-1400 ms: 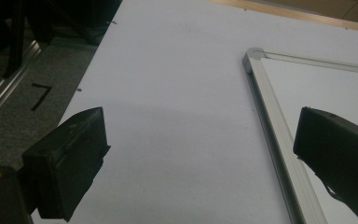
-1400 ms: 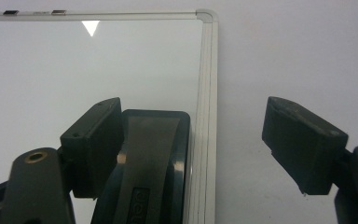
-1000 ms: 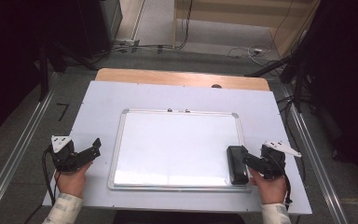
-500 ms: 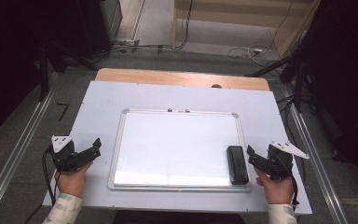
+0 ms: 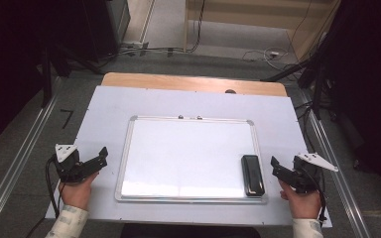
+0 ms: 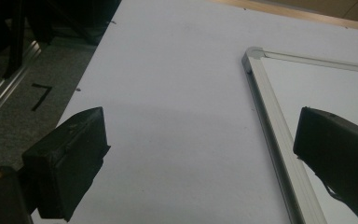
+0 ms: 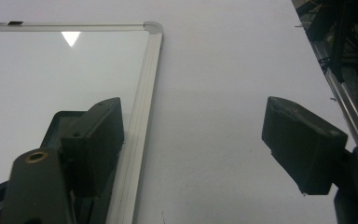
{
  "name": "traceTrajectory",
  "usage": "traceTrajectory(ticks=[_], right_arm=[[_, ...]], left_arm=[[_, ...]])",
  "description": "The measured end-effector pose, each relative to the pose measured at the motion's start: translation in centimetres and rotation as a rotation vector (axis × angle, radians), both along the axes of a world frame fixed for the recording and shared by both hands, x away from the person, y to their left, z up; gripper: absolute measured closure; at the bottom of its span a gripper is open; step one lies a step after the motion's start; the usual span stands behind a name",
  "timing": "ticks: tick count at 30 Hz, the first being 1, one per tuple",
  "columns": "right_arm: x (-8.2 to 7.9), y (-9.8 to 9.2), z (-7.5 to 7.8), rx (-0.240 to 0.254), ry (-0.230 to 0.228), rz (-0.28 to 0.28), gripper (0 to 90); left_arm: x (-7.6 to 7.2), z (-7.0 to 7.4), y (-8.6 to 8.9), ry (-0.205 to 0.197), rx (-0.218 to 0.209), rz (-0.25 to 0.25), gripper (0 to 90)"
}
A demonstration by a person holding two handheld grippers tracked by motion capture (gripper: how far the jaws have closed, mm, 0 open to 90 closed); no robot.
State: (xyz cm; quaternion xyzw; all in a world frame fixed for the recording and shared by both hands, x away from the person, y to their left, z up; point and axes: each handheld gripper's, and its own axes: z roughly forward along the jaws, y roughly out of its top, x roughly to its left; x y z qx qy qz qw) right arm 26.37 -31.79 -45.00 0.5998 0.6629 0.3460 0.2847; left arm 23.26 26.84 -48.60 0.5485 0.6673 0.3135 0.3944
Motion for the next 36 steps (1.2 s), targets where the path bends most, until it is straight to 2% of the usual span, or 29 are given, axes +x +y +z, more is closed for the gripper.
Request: traceTrajectory(ticks=[36], right_arm=[[0.2, -3.0, -0.9, -0.043, 0.001, -0.042, 19.7]], left_arm=[[0.0, 0.1, 0.0, -0.006, -0.004, 0.002, 3.3]])
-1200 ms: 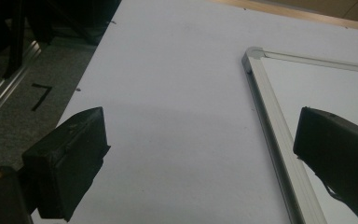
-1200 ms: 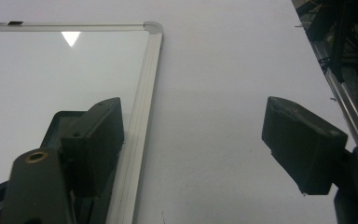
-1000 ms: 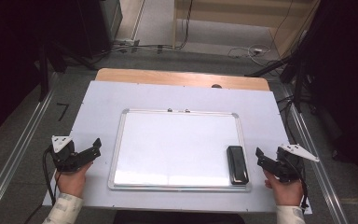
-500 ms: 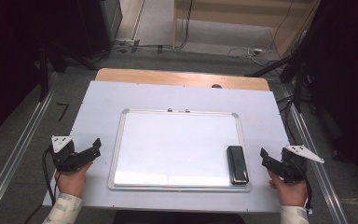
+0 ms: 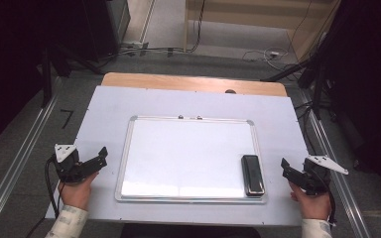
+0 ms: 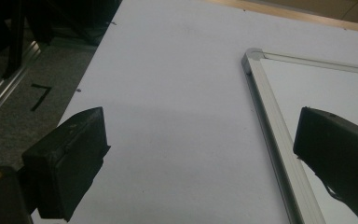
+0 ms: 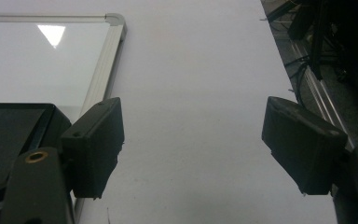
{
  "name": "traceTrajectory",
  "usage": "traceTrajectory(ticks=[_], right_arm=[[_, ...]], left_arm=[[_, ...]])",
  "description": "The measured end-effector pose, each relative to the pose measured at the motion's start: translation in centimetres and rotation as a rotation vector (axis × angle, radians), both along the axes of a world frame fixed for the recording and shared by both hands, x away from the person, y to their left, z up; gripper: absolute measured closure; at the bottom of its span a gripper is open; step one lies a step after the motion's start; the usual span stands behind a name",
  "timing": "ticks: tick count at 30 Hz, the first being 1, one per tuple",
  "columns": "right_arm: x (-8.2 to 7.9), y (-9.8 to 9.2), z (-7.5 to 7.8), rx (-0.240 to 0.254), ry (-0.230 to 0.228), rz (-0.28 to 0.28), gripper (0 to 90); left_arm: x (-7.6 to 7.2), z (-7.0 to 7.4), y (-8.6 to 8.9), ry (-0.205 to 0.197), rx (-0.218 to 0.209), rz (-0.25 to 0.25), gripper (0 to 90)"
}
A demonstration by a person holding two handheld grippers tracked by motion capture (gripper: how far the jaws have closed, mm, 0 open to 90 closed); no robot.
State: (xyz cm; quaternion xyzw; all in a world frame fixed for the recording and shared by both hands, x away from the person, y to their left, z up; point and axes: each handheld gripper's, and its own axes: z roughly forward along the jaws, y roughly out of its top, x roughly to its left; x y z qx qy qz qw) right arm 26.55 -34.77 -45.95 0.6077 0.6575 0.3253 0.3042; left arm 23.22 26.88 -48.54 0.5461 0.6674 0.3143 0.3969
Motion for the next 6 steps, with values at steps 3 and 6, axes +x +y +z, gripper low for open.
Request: traceTrajectory(ticks=[3, 6], right_arm=[[0.12, -0.28, -0.26, -0.011, 0.006, -0.009, 19.6], [0.32, -0.76, -0.69, -0.001, 0.018, -0.022, 19.4]], left_arm=[[-0.03, 0.02, 0.02, 0.000, -0.002, 0.000, 3.3], [-0.03, 0.05, 0.03, 0.000, -0.004, 0.000, 3.3]])
